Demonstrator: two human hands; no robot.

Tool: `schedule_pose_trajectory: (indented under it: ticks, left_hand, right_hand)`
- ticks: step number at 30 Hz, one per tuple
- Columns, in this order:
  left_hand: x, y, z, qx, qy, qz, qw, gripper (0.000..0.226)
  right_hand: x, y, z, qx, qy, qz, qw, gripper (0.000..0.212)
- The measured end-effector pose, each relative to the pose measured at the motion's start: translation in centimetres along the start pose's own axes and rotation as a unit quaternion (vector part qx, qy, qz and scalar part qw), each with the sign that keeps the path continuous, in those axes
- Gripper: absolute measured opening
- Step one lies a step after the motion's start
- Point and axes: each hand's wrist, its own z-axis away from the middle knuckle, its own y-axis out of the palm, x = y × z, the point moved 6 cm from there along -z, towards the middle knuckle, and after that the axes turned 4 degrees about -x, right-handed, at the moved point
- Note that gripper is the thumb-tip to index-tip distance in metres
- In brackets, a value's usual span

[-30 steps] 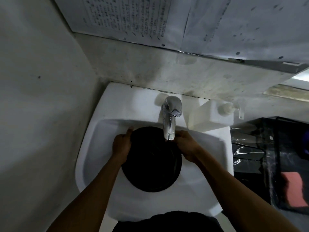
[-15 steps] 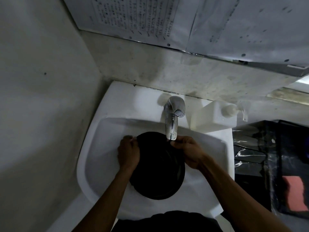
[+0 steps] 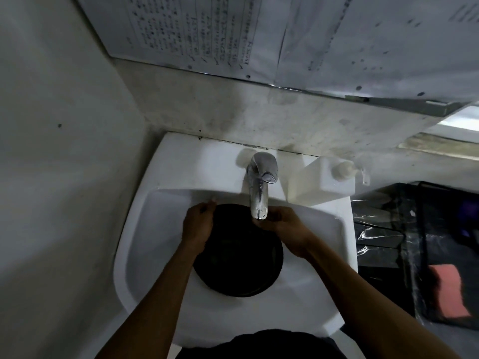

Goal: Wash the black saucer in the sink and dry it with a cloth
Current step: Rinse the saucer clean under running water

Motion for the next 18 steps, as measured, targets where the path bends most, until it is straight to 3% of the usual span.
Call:
schedule_pose_trajectory:
  ticks: [4, 9, 11, 13, 15, 18]
  left_hand:
    - [6.1, -0.2, -0.7, -0.011, -0.214, 0.164, 0.963, 0.053]
    - [12.6, 0.9, -0.6, 0.034, -0.362, 0.248, 0.898, 0.059]
    - [12.9, 1.3, -0.6, 0.019, -0.347, 0.253, 0.903, 0.049]
    - [11.5, 1.1, -0.4, -0.008, -0.274, 0.201, 0.941, 0.047]
    - [8.9, 0.5, 0.2, -0.051, -0.169, 0.068, 0.982, 0.057]
    - [3.9, 1.2, 2.0, -0.048, -0.023, -0.119, 0.991, 0.058]
  right_hand:
    - [-1.8, -1.4, 0.8, 0.001, 0.014, -0.049, 0.999, 0.032]
    - [-2.3, -2.0, 1.5, 0.009, 0.031, -0.157, 0.987, 0.038]
    - [-1.8, -1.9, 1.4, 0.004, 0.034, -0.153, 0.988, 0.037]
    - [-1.1, -1.4, 1.1, -0.016, 0.040, -0.142, 0.989, 0.032]
    - [-0.4, -0.6, 0.8, -0.038, 0.049, -0.126, 0.990, 0.027]
    - [0.3, 1.1, 0.5, -0.059, 0.070, -0.100, 0.991, 0.020]
